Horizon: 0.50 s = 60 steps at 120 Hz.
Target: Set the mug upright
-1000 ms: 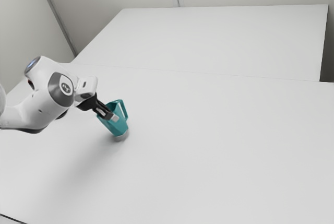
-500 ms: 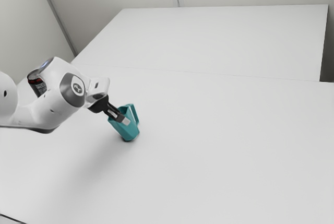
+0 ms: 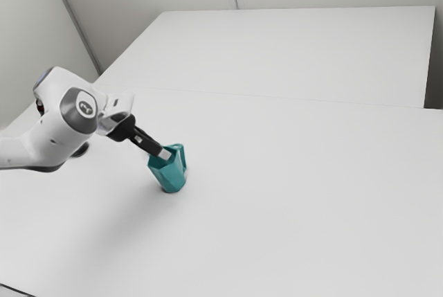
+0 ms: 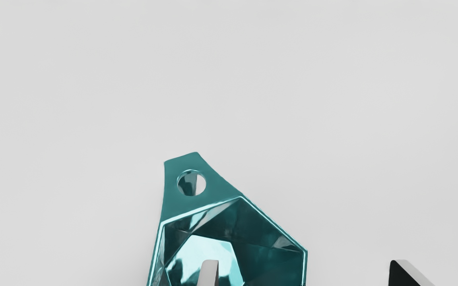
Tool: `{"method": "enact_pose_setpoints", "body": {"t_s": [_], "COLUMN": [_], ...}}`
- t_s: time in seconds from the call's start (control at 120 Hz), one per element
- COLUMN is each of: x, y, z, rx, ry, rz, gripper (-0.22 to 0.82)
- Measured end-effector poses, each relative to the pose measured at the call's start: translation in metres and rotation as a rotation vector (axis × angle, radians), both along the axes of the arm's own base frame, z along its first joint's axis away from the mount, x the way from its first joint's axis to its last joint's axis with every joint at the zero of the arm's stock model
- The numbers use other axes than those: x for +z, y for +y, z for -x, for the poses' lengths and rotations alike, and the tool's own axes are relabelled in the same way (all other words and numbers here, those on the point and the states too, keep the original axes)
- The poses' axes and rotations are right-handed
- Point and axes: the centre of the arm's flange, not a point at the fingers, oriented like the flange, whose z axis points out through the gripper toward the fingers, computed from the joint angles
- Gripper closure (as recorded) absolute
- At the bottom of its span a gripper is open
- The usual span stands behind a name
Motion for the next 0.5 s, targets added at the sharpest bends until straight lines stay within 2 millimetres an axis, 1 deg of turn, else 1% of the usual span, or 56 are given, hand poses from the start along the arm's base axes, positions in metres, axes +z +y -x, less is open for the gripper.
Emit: {"method": "enact_pose_setpoints", "body": {"t_s": [0.033,0.067,0.1,0.167,0.2,0.242,0.3,0.417,0.45,0.5], "x": [0.006,0.012,0.021,0.051,0.063,0.083,0.115,0.177,0.189,0.202], "y": [0.0,-0.002,-0.006,-0.016,-0.023,-0.031,-0.044,-0.067,-0.074,-0.084], "z": [-0.002,-0.011,-0.026,-0.067,-0.079,-0.089,-0.097,-0.097,-0.096,-0.092], "rx": [-0.002,-0.02,-0.053,-0.137,-0.167,-0.197,-0.222,-0.231,-0.228,-0.222], "ry": [-0.01,-0.016,-0.02,-0.014,-0.005,0.0,0.01,0.034,0.047,0.069], "rz": [0.0,-0.017,-0.055,-0.163,-0.204,-0.252,-0.307,-0.385,-0.401,-0.416], "gripper": [0.14,0.12,0.1,0.07,0.06,0.05,0.04,0.02,0.02,0.02]}}
